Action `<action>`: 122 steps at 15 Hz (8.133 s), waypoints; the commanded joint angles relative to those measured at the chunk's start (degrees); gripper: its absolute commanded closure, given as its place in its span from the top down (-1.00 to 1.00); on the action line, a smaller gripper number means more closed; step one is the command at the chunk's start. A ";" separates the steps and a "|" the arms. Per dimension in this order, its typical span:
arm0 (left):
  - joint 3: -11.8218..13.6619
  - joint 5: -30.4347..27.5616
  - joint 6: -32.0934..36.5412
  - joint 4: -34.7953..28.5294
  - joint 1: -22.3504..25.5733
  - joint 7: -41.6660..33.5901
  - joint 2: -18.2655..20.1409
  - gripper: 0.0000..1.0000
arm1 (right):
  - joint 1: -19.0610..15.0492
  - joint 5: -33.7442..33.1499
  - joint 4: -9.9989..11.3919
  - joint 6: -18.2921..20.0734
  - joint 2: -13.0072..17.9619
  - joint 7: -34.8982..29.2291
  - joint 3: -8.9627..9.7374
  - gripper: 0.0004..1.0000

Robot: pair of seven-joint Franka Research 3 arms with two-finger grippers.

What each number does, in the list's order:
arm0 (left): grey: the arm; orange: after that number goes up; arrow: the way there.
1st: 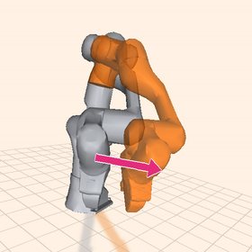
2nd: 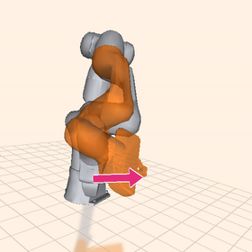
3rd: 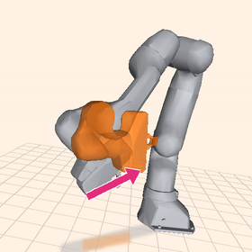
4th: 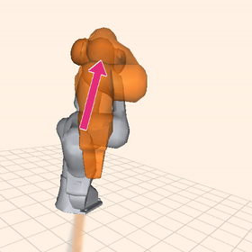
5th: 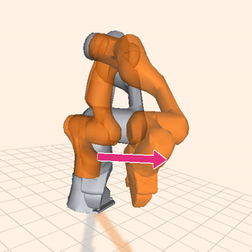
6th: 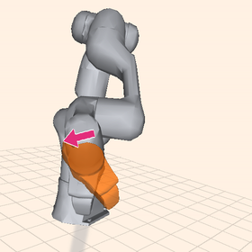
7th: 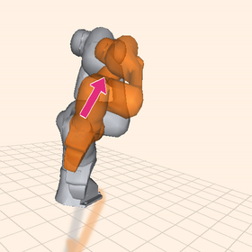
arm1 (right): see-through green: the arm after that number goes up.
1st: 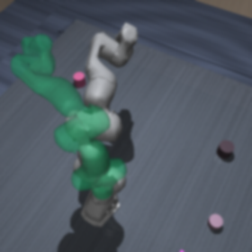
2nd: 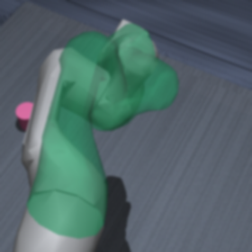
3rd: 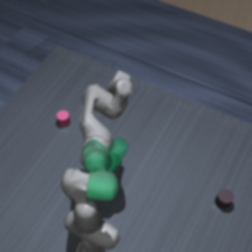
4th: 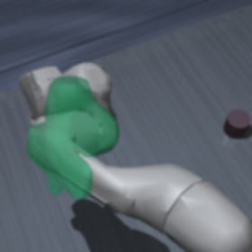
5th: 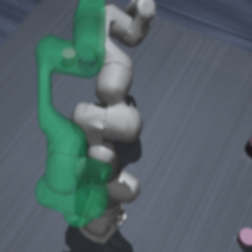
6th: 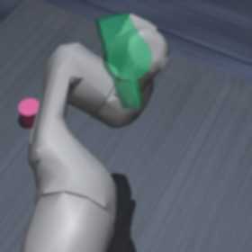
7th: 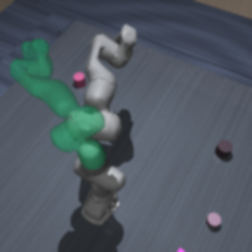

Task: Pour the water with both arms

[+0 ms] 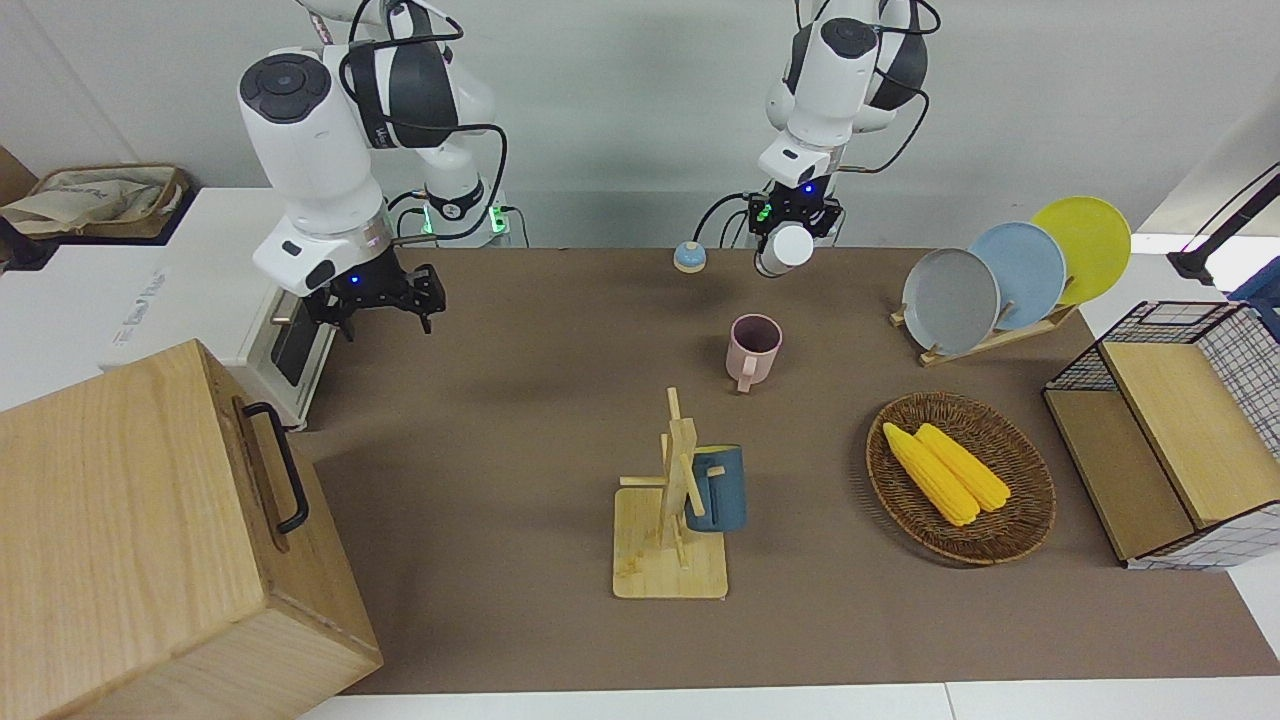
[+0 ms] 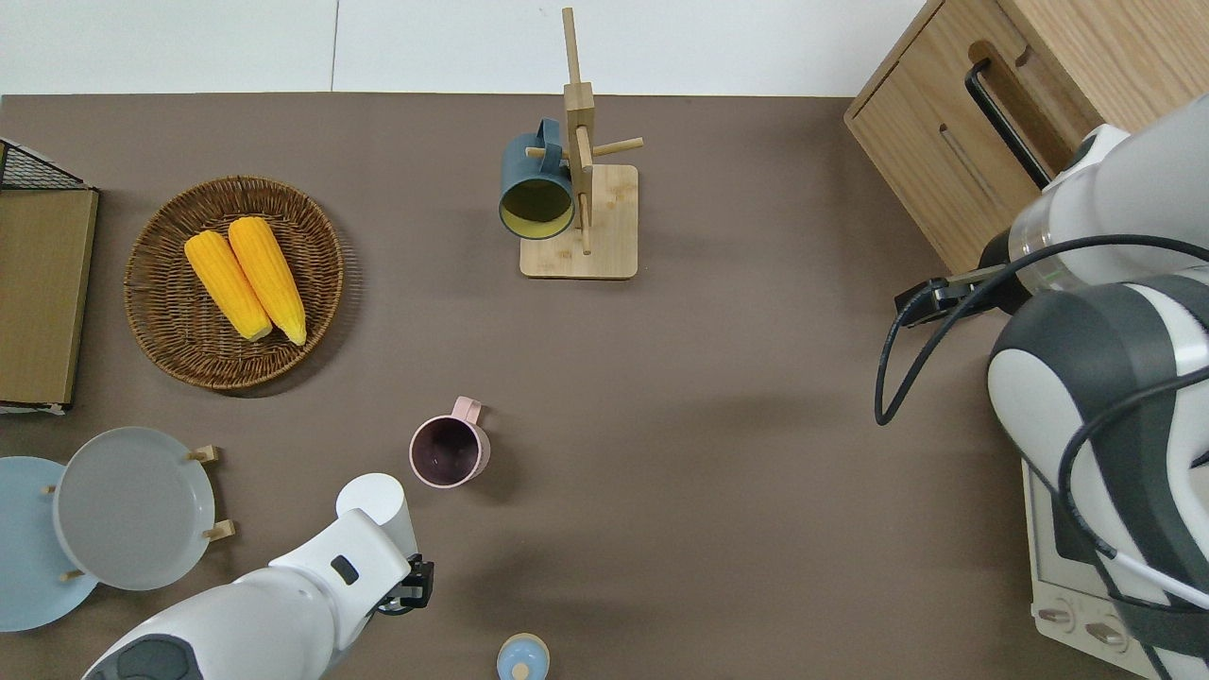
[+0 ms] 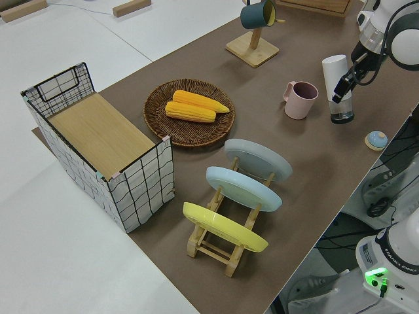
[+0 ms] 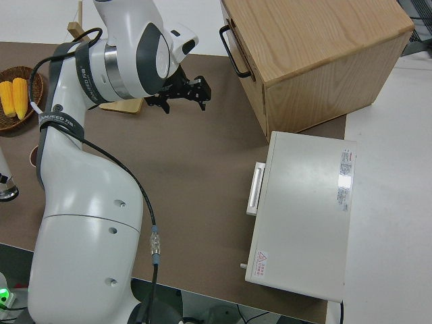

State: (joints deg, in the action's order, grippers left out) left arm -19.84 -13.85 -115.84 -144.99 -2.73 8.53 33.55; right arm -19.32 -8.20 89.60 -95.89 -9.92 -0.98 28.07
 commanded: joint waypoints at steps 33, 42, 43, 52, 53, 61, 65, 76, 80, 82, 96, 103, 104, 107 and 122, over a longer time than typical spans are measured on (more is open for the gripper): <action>0.77 6.03 20.47 21.07 0.27 3.95 -24.05 -1.00 | 23.88 5.12 0.58 -0.61 4.56 2.91 -30.61 0.98; 0.68 6.03 22.85 20.89 -0.43 4.12 -23.61 -1.00 | 23.62 8.11 -1.88 0.88 4.47 2.39 -31.32 0.98; 0.68 6.03 22.85 20.89 -0.44 4.12 -23.53 -1.00 | 23.63 8.11 -2.32 0.88 4.47 2.39 -31.23 0.98; 0.51 6.03 23.20 20.98 -0.44 4.30 -22.82 -1.00 | 24.15 8.38 -6.80 0.88 4.56 2.39 -30.71 0.98; 0.51 6.03 23.20 20.98 -0.44 4.30 -22.56 -1.00 | 24.15 8.29 -6.80 0.88 4.56 2.39 -30.71 0.98; 0.33 5.94 22.59 20.54 -0.52 4.91 -21.59 -1.00 | 24.15 8.38 -6.80 0.88 4.56 2.39 -30.71 0.98; 0.33 5.24 20.31 19.14 -0.52 5.00 -19.67 -1.00 | 24.15 8.29 -6.72 0.88 4.56 2.39 -30.71 0.98; 0.24 1.37 6.77 8.59 -0.70 5.00 -12.10 -1.00 | 24.15 8.38 -6.80 0.88 4.56 2.39 -30.71 0.98; 0.24 1.28 5.28 8.24 -0.52 5.18 -11.58 -1.00 | 24.15 8.29 -6.80 0.88 4.56 2.39 -30.71 0.98; 0.33 1.11 2.74 7.01 -0.17 6.05 -10.61 -1.00 | 24.15 8.29 -6.80 0.88 4.56 2.39 -30.71 0.98; 0.86 1.19 -13.08 4.81 7.64 6.50 -8.93 -1.00 | 24.15 8.29 -6.80 0.88 4.56 2.39 -30.71 0.98; 0.95 1.54 -14.33 8.85 13.45 5.18 -11.48 -1.00 | 24.15 8.29 -6.80 0.88 4.56 2.39 -30.71 0.98; 0.95 1.46 -14.33 9.11 13.54 5.26 -11.75 -1.00 | 24.15 8.38 -6.80 0.88 4.56 2.39 -30.71 0.98; 0.95 1.46 -14.33 10.43 15.20 5.26 -11.84 -1.00 | 24.15 8.29 -6.80 0.88 4.56 2.39 -30.71 0.98; 0.95 1.46 -14.24 14.21 18.37 5.09 -14.29 -1.00 | 24.15 8.29 -6.80 0.88 4.56 2.39 -30.71 0.98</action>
State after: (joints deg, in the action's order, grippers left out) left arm -18.71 -12.36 -129.87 -133.35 14.78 14.35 20.25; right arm 4.96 -1.14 83.03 -95.64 -5.57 0.53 -2.53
